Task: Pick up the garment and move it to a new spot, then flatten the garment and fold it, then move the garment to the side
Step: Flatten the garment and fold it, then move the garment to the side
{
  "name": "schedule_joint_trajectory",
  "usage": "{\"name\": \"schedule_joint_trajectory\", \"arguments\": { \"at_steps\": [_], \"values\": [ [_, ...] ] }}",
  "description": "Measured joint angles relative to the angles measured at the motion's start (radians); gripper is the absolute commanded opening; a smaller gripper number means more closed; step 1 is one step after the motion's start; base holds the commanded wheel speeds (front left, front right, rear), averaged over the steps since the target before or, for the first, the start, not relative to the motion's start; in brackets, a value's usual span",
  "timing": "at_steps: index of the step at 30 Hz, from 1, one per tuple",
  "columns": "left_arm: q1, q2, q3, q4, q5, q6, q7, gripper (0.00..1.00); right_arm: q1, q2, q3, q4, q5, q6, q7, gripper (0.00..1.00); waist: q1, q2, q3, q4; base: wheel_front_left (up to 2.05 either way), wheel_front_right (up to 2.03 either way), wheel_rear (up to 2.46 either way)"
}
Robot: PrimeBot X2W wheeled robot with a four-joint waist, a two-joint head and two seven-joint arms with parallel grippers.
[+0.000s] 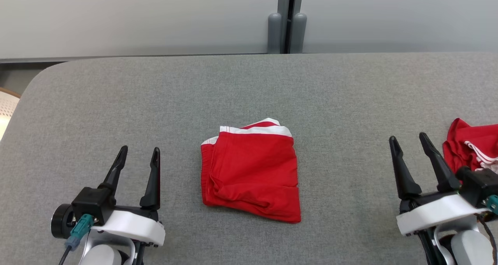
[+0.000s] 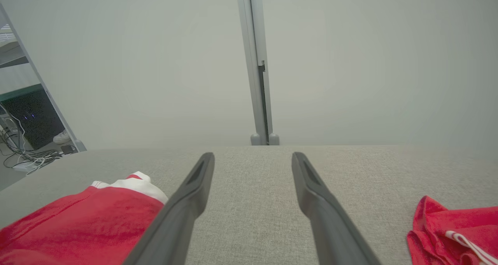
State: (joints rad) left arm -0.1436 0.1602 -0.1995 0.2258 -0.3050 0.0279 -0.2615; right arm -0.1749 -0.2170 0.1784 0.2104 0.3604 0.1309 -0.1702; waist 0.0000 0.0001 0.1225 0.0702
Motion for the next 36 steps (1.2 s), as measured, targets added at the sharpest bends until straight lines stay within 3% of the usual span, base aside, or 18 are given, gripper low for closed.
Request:
{"name": "schedule_joint_trajectory", "arguments": {
  "at_steps": [5, 19, 36],
  "values": [
    [0.043, 0.016, 0.007, -0.009, -0.003, 0.010, 0.006, 1.00, 0.098, 0.019, -0.074, -0.077, -0.040, 0.000, 0.053, 1.00, 0.0000, 0.0000, -0.041, -0.014, 0.00, 0.00, 0.00],
    [0.179, 0.054, 0.000, -0.060, -0.007, 0.034, 0.059, 1.00, 0.302, 0.057, -0.143, -0.217, -0.075, 0.000, 0.170, 1.00, -0.0001, 0.0000, -0.177, -0.024, 0.00, 0.00, 0.00],
    [0.196, 0.066, -0.011, -0.085, -0.012, 0.049, 0.073, 1.00, 0.338, 0.074, -0.170, -0.278, -0.113, 0.000, 0.206, 1.00, 0.0000, 0.0000, -0.187, -0.023, 0.00, 0.00, 0.00]
  ]
}}
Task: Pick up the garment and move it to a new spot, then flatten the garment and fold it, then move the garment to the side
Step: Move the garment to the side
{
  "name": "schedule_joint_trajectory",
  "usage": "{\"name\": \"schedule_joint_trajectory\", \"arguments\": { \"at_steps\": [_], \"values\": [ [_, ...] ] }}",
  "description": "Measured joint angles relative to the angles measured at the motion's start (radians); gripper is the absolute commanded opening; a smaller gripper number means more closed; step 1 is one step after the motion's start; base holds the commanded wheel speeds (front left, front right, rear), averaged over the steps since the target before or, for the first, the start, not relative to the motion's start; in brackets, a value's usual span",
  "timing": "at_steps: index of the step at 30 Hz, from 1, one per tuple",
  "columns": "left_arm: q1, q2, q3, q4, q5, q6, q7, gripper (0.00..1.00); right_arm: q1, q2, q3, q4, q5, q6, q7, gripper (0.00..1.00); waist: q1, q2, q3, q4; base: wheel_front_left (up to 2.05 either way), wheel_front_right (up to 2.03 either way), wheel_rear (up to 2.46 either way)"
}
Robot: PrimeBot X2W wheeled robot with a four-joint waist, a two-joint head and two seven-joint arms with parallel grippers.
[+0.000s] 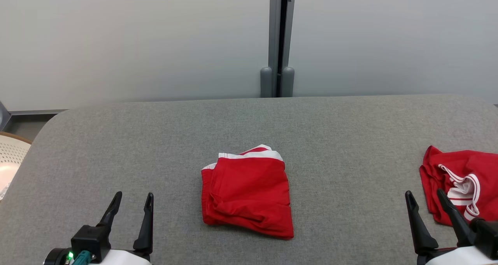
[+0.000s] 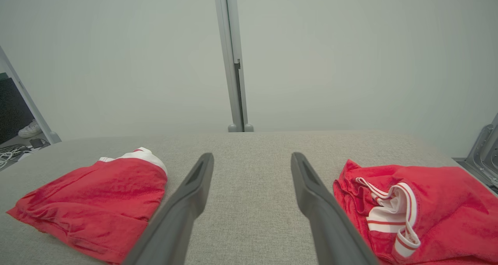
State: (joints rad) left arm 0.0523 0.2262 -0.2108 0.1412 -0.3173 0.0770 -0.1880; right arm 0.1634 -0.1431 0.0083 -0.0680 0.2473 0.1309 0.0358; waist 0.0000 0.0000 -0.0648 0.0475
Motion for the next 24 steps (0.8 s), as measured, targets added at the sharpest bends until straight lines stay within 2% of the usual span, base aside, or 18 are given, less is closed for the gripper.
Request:
{"name": "schedule_joint_trajectory", "arguments": {
  "at_steps": [15, 19, 24],
  "values": [
    [-0.047, 0.003, -0.019, -0.017, 0.000, 0.003, -0.002, 1.00, -0.035, -0.004, 0.027, 0.030, -0.008, 0.000, 0.009, 1.00, 0.0000, 0.0000, 0.032, 0.022, 0.00, 0.00, 0.00],
    [-0.094, -0.004, -0.029, -0.035, 0.005, 0.002, -0.008, 1.00, -0.100, -0.003, 0.089, 0.099, 0.015, 0.000, 0.019, 1.00, 0.0000, 0.0000, 0.076, 0.042, 0.00, 0.00, 0.00],
    [-0.172, -0.024, -0.046, -0.030, 0.008, -0.017, -0.029, 1.00, -0.230, 0.031, 0.172, 0.277, 0.063, 0.000, 0.002, 1.00, 0.0000, 0.0000, 0.155, 0.072, 0.00, 0.00, 0.00]
  ]
}}
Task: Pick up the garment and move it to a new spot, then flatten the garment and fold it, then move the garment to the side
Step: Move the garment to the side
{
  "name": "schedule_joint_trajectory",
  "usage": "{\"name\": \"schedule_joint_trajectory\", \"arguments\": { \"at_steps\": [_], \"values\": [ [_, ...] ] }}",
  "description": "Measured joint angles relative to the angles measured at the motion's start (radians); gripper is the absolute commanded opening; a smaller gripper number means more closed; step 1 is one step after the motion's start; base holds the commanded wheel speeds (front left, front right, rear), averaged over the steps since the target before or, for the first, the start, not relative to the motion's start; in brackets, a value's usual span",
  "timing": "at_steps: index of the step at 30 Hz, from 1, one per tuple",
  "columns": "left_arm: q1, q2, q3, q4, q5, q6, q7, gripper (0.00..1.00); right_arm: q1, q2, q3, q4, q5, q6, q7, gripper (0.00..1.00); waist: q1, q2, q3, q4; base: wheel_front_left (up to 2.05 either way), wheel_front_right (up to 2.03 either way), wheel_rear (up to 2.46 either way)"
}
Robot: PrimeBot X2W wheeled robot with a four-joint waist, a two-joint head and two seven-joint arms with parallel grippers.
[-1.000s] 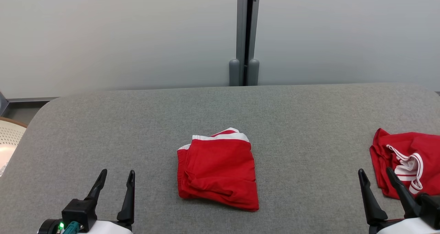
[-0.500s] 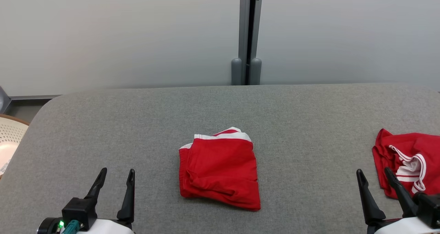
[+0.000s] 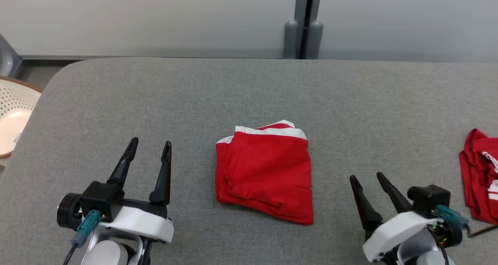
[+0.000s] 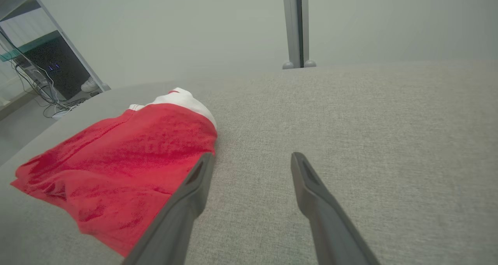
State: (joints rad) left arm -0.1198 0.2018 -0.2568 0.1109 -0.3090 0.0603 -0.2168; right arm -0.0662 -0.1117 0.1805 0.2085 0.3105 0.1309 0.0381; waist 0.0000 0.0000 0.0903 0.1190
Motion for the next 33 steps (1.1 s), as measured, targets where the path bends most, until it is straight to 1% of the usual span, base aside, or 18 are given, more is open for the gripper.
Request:
{"name": "schedule_joint_trajectory", "arguments": {
  "at_steps": [7, 10, 12, 13, 14, 15, 16, 21, 25, 29, 31, 32, 33],
  "values": [
    [-0.081, -0.031, -0.020, 0.043, 0.002, -0.020, -0.024, 1.00, -0.185, 0.042, 0.100, 0.280, 0.088, 0.000, -0.064, 1.00, 0.0000, 0.0000, 0.098, 0.056, 0.00, 0.00, 0.00],
    [-0.098, -0.035, -0.019, 0.059, 0.003, -0.024, -0.032, 1.00, -0.242, 0.053, 0.151, 0.376, 0.114, 0.000, -0.077, 1.00, -0.0001, 0.0000, 0.128, 0.076, 0.00, 0.00, 0.00],
    [-0.105, -0.040, -0.020, 0.069, 0.003, -0.025, -0.035, 1.00, -0.272, 0.049, 0.188, 0.417, 0.132, -0.001, -0.082, 1.00, 0.0000, 0.0000, 0.141, 0.086, 0.00, 0.00, 0.00],
    [-0.109, -0.041, -0.020, 0.072, 0.004, -0.026, -0.036, 1.00, -0.286, 0.048, 0.210, 0.432, 0.140, -0.003, -0.082, 0.78, 0.0000, 0.0000, 0.145, 0.090, 0.00, 0.00, 0.00],
    [-0.112, -0.042, -0.019, 0.075, 0.006, -0.026, -0.039, 1.00, -0.298, 0.045, 0.232, 0.442, 0.146, -0.003, -0.081, 0.45, 0.0000, 0.0000, 0.148, 0.092, 0.00, 0.00, 0.00],
    [-0.113, -0.042, -0.018, 0.078, 0.007, -0.026, -0.039, 1.00, -0.306, 0.044, 0.250, 0.450, 0.164, -0.004, -0.081, 0.30, 0.0000, 0.0000, 0.150, 0.092, 0.00, 0.00, 0.00],
    [-0.113, -0.042, -0.018, 0.081, 0.009, -0.026, -0.040, 1.00, -0.311, 0.044, 0.265, 0.458, 0.179, -0.004, -0.079, 0.00, 0.0000, 0.0001, 0.151, 0.092, 0.00, 0.00, 0.00],
    [-0.114, -0.043, -0.010, 0.088, 0.010, -0.030, -0.042, 1.00, -0.323, 0.056, 0.337, 0.470, 0.209, -0.003, -0.096, 0.00, 0.0000, 0.0000, 0.149, 0.073, 0.00, 0.00, 0.00],
    [-0.117, -0.042, -0.009, 0.085, 0.015, -0.033, -0.043, 1.00, -0.327, 0.041, 0.370, 0.466, 0.197, -0.002, -0.125, 0.00, 0.0000, 0.0000, 0.149, 0.050, 0.00, 0.00, 0.00],
    [-0.115, -0.033, -0.001, 0.070, 0.020, -0.031, -0.044, 1.00, -0.322, -0.016, 0.397, 0.439, 0.162, 0.002, -0.145, 0.00, 0.0000, 0.0000, 0.146, 0.002, 0.00, 0.00, 0.00],
    [-0.112, -0.028, 0.003, 0.060, 0.024, -0.029, -0.045, 1.00, -0.316, -0.061, 0.397, 0.416, 0.143, 0.002, -0.150, 0.00, 0.0000, 0.0000, 0.144, -0.030, 0.00, 0.00, 0.00],
    [-0.109, -0.023, 0.006, 0.048, 0.026, -0.026, -0.045, 1.00, -0.302, -0.102, 0.390, 0.385, 0.127, 0.001, -0.147, 0.00, 0.0000, 0.0000, 0.143, -0.065, 0.00, 0.00, 0.00],
    [-0.108, -0.021, 0.007, 0.041, 0.028, -0.025, -0.045, 1.00, -0.295, -0.125, 0.386, 0.368, 0.117, 0.001, -0.142, 0.00, 0.0000, 0.0000, 0.143, -0.085, 0.00, 0.00, 0.00]
  ]
}}
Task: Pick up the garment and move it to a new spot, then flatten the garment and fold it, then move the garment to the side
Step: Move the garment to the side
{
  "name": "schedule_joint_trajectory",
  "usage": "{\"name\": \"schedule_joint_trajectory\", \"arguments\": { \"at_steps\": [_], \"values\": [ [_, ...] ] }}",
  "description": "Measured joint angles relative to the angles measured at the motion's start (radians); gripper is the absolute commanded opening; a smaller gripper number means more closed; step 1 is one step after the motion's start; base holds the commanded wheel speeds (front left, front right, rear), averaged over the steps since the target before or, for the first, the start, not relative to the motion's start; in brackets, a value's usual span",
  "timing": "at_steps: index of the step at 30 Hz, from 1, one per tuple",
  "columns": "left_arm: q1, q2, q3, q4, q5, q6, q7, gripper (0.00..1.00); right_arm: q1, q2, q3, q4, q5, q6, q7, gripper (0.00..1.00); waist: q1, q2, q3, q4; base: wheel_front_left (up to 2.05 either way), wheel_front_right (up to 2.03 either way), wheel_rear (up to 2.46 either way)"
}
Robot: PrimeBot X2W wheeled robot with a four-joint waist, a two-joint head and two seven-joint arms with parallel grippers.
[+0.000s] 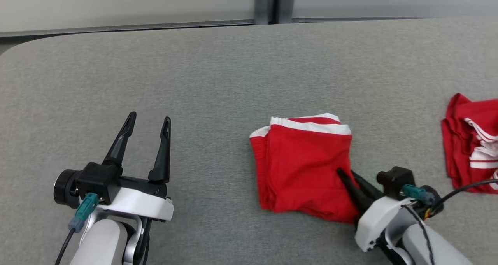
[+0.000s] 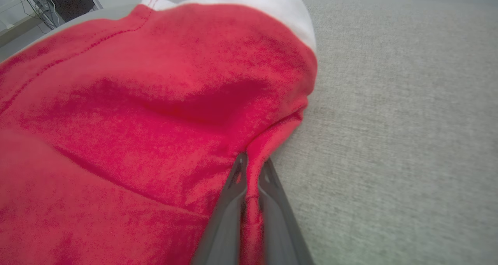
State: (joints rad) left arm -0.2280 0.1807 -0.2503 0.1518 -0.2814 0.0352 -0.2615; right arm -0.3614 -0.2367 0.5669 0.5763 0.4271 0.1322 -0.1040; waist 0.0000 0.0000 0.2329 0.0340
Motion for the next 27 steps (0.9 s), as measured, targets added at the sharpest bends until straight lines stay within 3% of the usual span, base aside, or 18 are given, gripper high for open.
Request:
{"name": "schedule_joint_trajectory", "arguments": {
  "at_steps": [5, 12, 21, 27],
  "values": [
    [0.000, 0.016, -0.003, -0.032, 0.008, -0.001, 0.001, 1.00, 0.033, -0.130, -0.049, -0.091, -0.036, 0.000, 0.043, 0.00, 0.0000, 0.0000, 0.002, -0.101, 0.00, 0.00, 0.00],
    [-0.025, 0.023, -0.012, -0.064, 0.009, -0.003, 0.016, 1.00, 0.029, -0.255, -0.096, -0.224, -0.079, 0.000, 0.108, 0.00, 0.0000, 0.0000, 0.032, -0.205, 0.00, 0.00, 0.00],
    [-0.064, 0.042, -0.019, -0.104, 0.017, -0.007, 0.032, 1.00, -0.033, -0.503, -0.278, -0.363, -0.103, 0.000, 0.205, 0.00, 0.0000, 0.0000, 0.124, -0.240, 0.00, 0.00, 0.00],
    [-0.108, 0.056, -0.025, -0.128, 0.026, -0.013, 0.043, 1.00, -0.056, -0.564, -0.392, -0.293, -0.056, 0.000, 0.213, 0.00, 0.0000, 0.0000, 0.198, -0.240, 0.00, 0.00, 0.00]
  ]
}}
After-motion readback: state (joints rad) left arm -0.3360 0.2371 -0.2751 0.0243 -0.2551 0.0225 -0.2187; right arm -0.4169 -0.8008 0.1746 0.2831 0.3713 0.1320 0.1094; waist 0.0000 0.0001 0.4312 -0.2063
